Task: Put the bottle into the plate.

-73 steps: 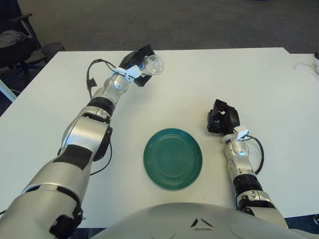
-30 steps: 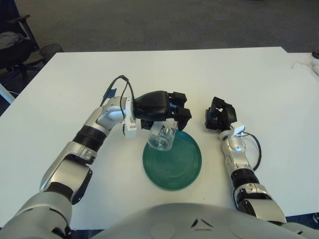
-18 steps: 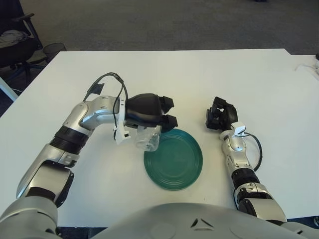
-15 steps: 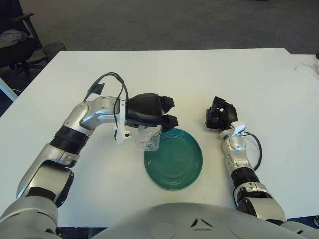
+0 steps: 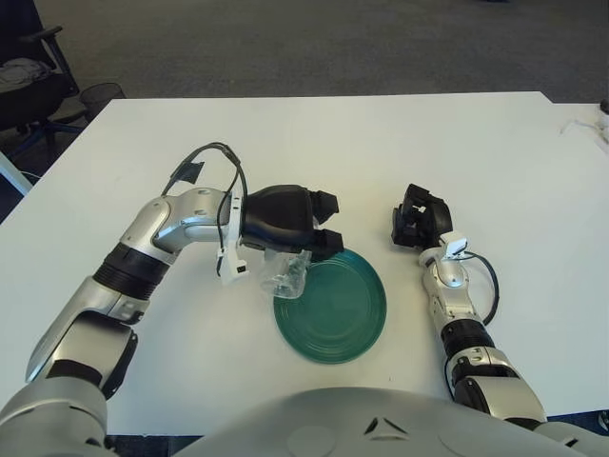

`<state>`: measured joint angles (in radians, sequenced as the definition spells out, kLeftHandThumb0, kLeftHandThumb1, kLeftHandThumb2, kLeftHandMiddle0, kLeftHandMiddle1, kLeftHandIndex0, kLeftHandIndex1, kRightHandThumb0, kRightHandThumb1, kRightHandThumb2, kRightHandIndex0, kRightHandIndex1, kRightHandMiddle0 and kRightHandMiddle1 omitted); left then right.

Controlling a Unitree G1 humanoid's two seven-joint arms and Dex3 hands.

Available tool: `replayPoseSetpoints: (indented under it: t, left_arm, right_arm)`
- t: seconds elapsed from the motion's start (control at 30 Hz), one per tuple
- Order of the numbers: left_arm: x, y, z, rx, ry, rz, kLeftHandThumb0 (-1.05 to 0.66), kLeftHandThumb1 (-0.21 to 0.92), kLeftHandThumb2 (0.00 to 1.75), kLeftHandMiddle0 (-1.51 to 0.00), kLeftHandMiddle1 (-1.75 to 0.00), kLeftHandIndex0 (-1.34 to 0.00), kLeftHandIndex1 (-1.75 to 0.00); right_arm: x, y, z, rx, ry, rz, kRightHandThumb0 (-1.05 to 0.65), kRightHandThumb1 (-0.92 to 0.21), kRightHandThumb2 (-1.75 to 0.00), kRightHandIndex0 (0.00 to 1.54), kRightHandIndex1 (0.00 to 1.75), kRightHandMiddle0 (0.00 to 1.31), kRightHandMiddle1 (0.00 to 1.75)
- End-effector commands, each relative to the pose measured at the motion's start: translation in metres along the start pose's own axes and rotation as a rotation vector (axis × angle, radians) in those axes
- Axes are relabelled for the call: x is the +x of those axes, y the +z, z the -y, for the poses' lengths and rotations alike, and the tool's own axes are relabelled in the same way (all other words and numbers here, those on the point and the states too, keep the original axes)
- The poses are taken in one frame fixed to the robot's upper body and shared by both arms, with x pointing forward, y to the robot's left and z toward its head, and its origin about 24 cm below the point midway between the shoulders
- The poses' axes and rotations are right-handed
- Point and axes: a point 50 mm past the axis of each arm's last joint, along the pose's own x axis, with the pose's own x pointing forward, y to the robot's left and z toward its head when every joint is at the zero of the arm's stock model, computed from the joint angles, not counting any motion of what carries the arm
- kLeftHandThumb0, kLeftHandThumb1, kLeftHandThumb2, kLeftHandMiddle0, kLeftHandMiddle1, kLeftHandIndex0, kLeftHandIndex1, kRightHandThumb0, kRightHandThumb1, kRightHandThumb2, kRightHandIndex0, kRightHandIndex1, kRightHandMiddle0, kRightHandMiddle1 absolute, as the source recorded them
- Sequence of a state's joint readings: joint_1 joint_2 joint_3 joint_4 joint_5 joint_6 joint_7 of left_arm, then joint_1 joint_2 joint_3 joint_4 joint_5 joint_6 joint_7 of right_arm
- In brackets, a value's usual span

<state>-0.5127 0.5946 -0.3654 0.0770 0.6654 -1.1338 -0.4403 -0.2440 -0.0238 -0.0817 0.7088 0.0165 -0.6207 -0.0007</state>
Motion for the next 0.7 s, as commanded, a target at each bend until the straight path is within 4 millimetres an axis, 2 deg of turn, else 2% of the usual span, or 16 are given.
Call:
replayPoseSetpoints:
  t: [0.0, 0.67]
  left_arm:
    - [0.0016, -0.0018, 0.0026, 0.027, 0.005, 0.01, 0.0, -0.09, 1.75, -0.9, -1.75, -0.74, -1.66]
    - [0.0037, 0.0005, 0.0069, 0.023, 0.052, 0.056, 0.0, -0.09, 1.75, -0.9, -1.75, -0.74, -1.66]
  right_arm:
    - [-0.0197, -0.0237, -0.0006, 0.002, -0.008, -0.126, -0.06, -0.24, -1.34, 1.2, 1.75, 1.02, 1.75]
    - [-0.0197, -0.0238, -0.0025, 0.002, -0.008, -0.126, -0.06, -0.24, -1.34, 1.2, 1.75, 1.02, 1.75]
